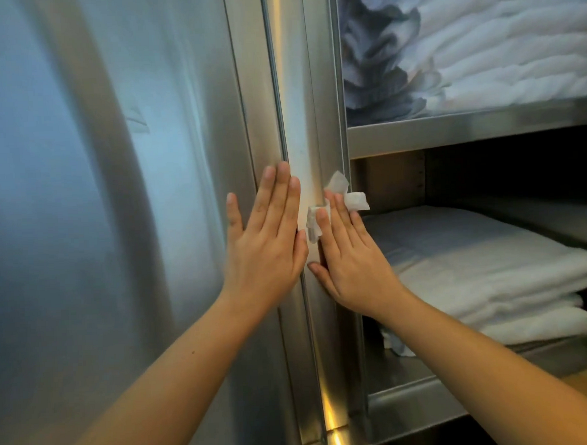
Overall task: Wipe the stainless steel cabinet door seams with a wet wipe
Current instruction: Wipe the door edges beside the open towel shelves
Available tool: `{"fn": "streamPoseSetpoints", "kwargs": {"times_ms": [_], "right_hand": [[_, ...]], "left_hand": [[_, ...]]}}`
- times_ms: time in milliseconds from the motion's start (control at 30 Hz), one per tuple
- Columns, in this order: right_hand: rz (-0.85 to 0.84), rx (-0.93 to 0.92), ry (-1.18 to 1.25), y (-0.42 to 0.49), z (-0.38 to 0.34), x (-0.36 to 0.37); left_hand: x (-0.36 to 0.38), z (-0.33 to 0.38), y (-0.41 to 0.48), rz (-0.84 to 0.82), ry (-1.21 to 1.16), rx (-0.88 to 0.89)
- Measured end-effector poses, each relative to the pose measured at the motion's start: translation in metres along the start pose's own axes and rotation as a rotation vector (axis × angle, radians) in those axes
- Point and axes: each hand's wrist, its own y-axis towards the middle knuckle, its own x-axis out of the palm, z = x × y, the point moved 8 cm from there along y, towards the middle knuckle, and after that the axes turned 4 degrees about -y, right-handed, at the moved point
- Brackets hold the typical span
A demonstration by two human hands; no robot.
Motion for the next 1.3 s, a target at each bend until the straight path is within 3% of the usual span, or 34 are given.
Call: {"fn": "streamPoseSetpoints", "kwargs": {"times_ms": [533, 800, 1100, 1300], "right_hand": [[-0.099, -0.028, -0.004, -0.07, -0.026, 0.029], [0.028, -0.013, 0.097, -0.045, -0.012, 0.021], [-0.071, 0.068, 0.196, -0.131, -0.052, 0.053], [-0.019, 0.102, 0.248, -0.111, -0.045, 0.049]], "left_hand": [[0.017, 0.02, -0.061, -0.066, 0.01, 0.053], [0.024, 0.024, -0.078, -0.079, 0.021, 0.083], [0.038, 0.042, -0.118, -0.134, 0.001, 0.038], [0.04, 0.05, -0.133, -0.122, 0.001, 0.046]]}}
